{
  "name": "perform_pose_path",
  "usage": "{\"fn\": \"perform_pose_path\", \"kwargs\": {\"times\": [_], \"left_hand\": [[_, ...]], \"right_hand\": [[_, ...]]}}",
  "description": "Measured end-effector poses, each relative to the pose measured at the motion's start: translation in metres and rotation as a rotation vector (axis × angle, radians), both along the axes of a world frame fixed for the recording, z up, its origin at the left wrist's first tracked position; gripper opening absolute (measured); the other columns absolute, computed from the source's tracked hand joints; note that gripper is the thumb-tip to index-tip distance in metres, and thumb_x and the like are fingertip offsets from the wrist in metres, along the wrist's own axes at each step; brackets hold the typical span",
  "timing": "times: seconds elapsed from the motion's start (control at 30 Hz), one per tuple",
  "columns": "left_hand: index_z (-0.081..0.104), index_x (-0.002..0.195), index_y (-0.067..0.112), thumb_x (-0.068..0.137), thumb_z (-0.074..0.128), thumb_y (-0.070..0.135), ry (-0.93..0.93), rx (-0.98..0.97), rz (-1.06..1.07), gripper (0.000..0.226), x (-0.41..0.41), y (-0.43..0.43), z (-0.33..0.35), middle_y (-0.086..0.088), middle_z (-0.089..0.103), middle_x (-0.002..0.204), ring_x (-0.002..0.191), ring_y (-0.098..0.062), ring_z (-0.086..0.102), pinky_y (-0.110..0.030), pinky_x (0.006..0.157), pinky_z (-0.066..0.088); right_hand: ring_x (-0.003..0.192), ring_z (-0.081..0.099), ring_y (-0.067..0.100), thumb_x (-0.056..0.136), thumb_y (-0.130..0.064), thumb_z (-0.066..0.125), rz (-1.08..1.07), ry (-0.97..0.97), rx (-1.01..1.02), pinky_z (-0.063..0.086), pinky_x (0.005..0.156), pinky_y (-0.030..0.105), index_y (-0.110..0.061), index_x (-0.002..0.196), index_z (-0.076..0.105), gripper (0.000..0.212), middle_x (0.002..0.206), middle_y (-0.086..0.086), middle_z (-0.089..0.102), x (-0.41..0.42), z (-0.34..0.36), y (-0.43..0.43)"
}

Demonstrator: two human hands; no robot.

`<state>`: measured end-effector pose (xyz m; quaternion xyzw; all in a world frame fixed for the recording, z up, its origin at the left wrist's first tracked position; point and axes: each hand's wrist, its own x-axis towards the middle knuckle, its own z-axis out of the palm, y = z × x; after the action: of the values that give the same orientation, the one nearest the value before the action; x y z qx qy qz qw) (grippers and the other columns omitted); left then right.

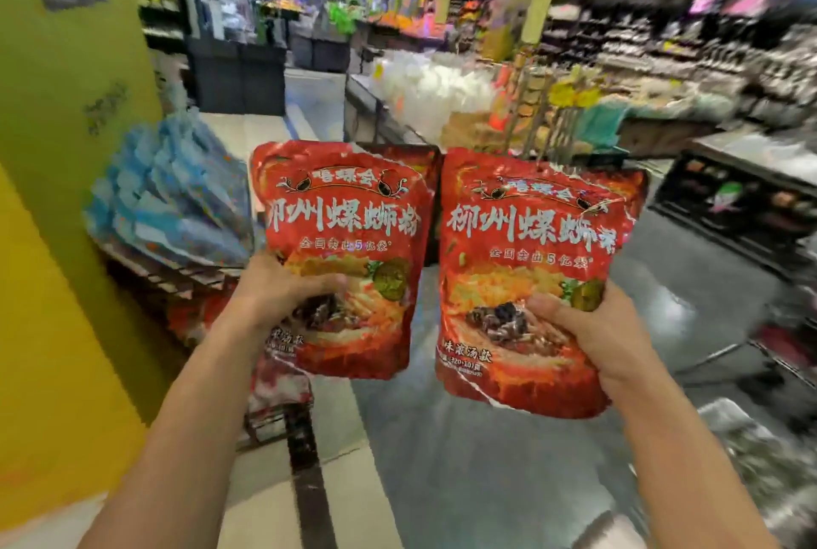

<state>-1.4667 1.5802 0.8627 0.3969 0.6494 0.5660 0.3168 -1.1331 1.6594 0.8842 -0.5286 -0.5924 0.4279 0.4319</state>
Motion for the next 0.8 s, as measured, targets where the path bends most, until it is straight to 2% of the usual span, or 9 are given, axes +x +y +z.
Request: {"fn": "perform_pose_path", "kwargs": {"times": [0.07, 0.1, 0.17, 0.27, 0.4, 0.5, 0.63, 0.73, 0.8], "left_hand": [[0.062, 0.091, 0.028, 0.064, 0.092, 0.015, -0.023, 0.029, -0.127, 0.042, 0.048, 0.022, 0.022, 0.012, 0.067, 0.087, 0.072, 0.0, 0.065, -0.012, 0.051, 0.051], [0.06, 0.089, 0.029, 0.065, 0.091, 0.015, -0.03, 0.034, -0.198, 0.041, 0.075, 0.03, 0.03, 0.013, 0.065, 0.086, 0.074, -0.001, 0.062, -0.012, 0.05, 0.047], [0.062, 0.092, 0.026, 0.067, 0.09, 0.015, -0.035, 0.034, -0.342, 0.04, 0.13, 0.043, 0.042, 0.015, 0.063, 0.084, 0.072, 0.001, 0.059, -0.014, 0.059, 0.045], [0.068, 0.097, 0.02, 0.065, 0.092, 0.012, -0.03, 0.028, -0.531, 0.041, 0.216, 0.051, 0.047, 0.014, 0.073, 0.082, 0.066, 0.001, 0.068, -0.02, 0.068, 0.053], [0.066, 0.088, 0.025, 0.065, 0.092, 0.011, 0.018, 0.044, -0.768, 0.037, 0.339, 0.033, 0.052, 0.024, 0.072, 0.069, 0.064, 0.007, 0.068, -0.026, 0.072, 0.051], [0.064, 0.095, 0.028, 0.061, 0.094, 0.017, 0.036, 0.041, -0.927, 0.046, 0.435, -0.002, 0.054, 0.013, 0.075, 0.086, 0.08, -0.007, 0.071, -0.031, 0.081, 0.051], [0.062, 0.091, 0.028, 0.061, 0.094, 0.019, 0.024, -0.021, -1.116, 0.045, 0.565, -0.069, 0.05, 0.01, 0.071, 0.089, 0.082, -0.01, 0.068, -0.029, 0.074, 0.05], [0.065, 0.091, 0.026, 0.06, 0.095, 0.017, 0.023, -0.05, -1.261, 0.044, 0.666, -0.136, 0.041, 0.01, 0.074, 0.087, 0.082, -0.014, 0.071, -0.028, 0.07, 0.052], [0.066, 0.09, 0.025, 0.058, 0.095, 0.013, 0.021, -0.025, -1.349, 0.044, 0.732, -0.186, 0.036, 0.013, 0.074, 0.084, 0.082, -0.012, 0.071, -0.028, 0.073, 0.052]], "right_hand": [[0.086, 0.074, 0.019, 0.056, -0.021, 0.093, -0.142, 0.023, 0.03, 0.057, 0.086, 0.043, -0.024, 0.105, 0.067, 0.056, 0.096, -0.004, 0.077, 0.053, 0.017, -0.02], [0.085, 0.074, 0.018, 0.057, -0.02, 0.093, -0.206, 0.034, 0.048, 0.057, 0.086, 0.042, -0.023, 0.107, 0.067, 0.056, 0.095, -0.004, 0.077, 0.08, 0.023, -0.033], [0.082, 0.074, 0.013, 0.057, -0.02, 0.093, -0.343, 0.046, 0.086, 0.056, 0.083, 0.037, -0.023, 0.105, 0.067, 0.054, 0.092, -0.007, 0.077, 0.134, 0.032, -0.063], [0.071, 0.071, 0.001, 0.065, -0.013, 0.09, -0.517, 0.055, 0.14, 0.053, 0.072, 0.028, -0.026, 0.095, 0.065, 0.04, 0.083, -0.014, 0.074, 0.208, 0.038, -0.121], [0.076, 0.073, 0.004, 0.07, -0.01, 0.086, -0.714, 0.081, 0.157, 0.054, 0.068, 0.024, -0.025, 0.1, 0.066, 0.039, 0.09, -0.008, 0.076, 0.301, 0.037, -0.215], [0.083, 0.074, 0.012, 0.061, -0.021, 0.088, -0.857, 0.112, 0.15, 0.056, 0.073, 0.031, -0.022, 0.108, 0.067, 0.052, 0.094, -0.006, 0.077, 0.366, 0.035, -0.295], [0.081, 0.074, 0.013, 0.067, -0.013, 0.087, -1.04, 0.11, 0.166, 0.055, 0.07, 0.028, -0.022, 0.101, 0.067, 0.041, 0.089, -0.009, 0.077, 0.45, 0.027, -0.409], [0.081, 0.074, 0.01, 0.053, -0.026, 0.095, -1.162, 0.098, 0.176, 0.055, 0.069, 0.026, -0.023, 0.104, 0.068, 0.058, 0.093, -0.009, 0.077, 0.51, 0.02, -0.504], [0.081, 0.074, 0.01, 0.046, -0.034, 0.091, -1.241, 0.09, 0.181, 0.056, 0.067, 0.024, -0.024, 0.104, 0.068, 0.064, 0.094, -0.009, 0.077, 0.551, 0.019, -0.566]]}}
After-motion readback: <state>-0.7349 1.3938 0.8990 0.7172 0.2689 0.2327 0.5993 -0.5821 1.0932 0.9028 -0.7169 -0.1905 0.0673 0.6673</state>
